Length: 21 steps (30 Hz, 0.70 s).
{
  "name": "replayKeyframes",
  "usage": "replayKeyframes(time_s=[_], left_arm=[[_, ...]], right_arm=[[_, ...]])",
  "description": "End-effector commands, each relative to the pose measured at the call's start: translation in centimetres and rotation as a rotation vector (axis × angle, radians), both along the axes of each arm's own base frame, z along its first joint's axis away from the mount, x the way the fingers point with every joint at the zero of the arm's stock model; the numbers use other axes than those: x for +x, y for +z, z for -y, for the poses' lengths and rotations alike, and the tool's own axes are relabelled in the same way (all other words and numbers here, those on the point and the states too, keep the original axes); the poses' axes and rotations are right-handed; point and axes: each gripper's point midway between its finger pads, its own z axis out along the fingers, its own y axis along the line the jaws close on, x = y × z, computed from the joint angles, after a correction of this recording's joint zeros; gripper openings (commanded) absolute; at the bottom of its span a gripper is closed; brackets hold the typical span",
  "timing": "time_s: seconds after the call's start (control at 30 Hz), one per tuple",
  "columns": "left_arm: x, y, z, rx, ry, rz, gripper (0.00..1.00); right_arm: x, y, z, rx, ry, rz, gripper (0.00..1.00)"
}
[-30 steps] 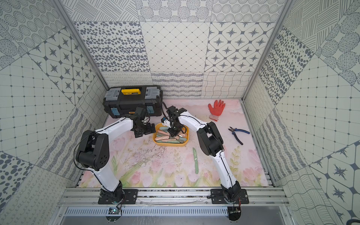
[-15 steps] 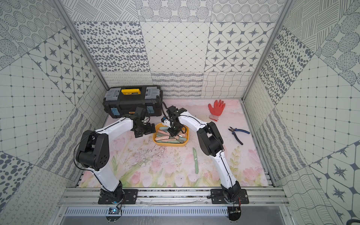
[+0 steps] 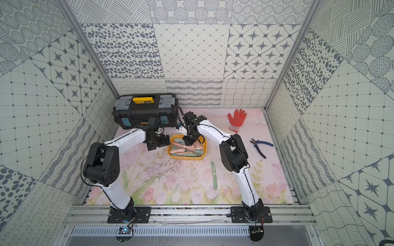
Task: Take the fruit knife out of the storage box
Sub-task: Pick up the fruit knife from the storage box, then place the fruit knife at the center of the board.
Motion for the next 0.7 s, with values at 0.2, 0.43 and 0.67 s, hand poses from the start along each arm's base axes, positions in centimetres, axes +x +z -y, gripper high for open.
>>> replayKeyframes(time_s=[0.2, 0.43, 0.67], left_arm=[[-0.4, -0.7, -0.6, 0.038, 0.011, -0.020, 0.98], [-0.4, -0.6, -0.6, 0.035, 0.011, -0.018, 0.98], [-0.5, -0.6, -0.6, 0.035, 0.013, -0.018, 0.98]], right_arm=[[0.7, 6.2, 0.2, 0.176, -0.140, 0.029, 0.12], [-0.8, 9.1, 2.0, 0.248, -0.268, 0.063, 0.14], [-3.4, 9.9, 4.3, 0.289, -0.387, 0.043, 0.14]])
